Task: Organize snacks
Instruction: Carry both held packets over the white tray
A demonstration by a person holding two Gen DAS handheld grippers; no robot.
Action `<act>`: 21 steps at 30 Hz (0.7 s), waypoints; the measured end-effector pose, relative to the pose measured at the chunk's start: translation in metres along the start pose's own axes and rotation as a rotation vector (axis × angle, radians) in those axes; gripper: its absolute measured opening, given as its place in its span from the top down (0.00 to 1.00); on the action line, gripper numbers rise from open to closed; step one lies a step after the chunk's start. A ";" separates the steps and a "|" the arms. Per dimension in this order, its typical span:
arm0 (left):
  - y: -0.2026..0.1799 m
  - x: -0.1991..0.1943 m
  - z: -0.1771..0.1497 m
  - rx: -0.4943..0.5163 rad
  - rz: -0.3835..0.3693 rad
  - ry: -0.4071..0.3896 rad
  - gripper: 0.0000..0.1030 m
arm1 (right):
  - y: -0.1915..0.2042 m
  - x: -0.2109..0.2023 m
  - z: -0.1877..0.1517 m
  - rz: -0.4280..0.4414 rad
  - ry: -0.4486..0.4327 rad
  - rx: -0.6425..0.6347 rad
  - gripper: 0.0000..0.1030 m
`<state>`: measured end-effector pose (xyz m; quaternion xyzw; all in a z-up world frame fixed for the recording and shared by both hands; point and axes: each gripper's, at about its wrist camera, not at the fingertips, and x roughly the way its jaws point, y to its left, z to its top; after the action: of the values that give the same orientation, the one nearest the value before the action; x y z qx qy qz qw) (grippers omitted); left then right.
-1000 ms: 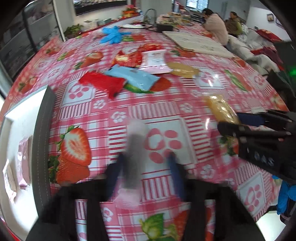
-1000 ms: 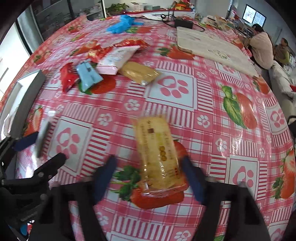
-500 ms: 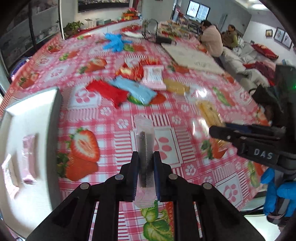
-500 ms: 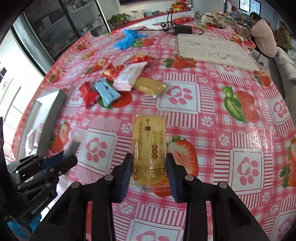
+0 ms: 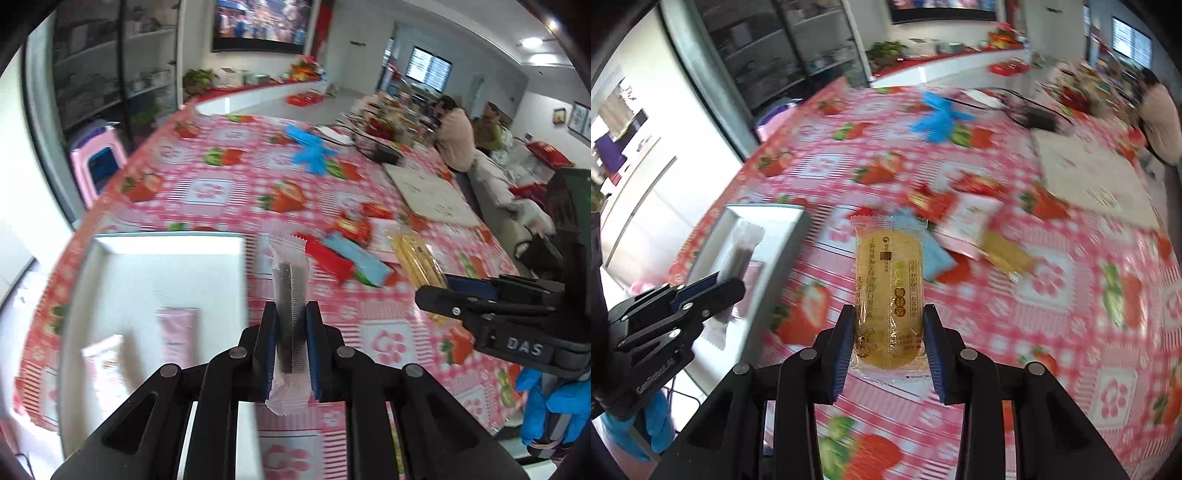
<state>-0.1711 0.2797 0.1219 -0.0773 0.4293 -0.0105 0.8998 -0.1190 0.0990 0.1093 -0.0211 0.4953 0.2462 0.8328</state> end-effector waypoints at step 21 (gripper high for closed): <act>0.129 0.034 -0.044 -0.201 0.132 0.106 0.83 | 0.171 0.102 0.037 0.132 0.151 -0.272 0.63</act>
<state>-0.1894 0.3988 0.0491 -0.1379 0.4794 0.0877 0.8623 -0.1236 0.2992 0.0788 -0.1195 0.5187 0.3631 0.7647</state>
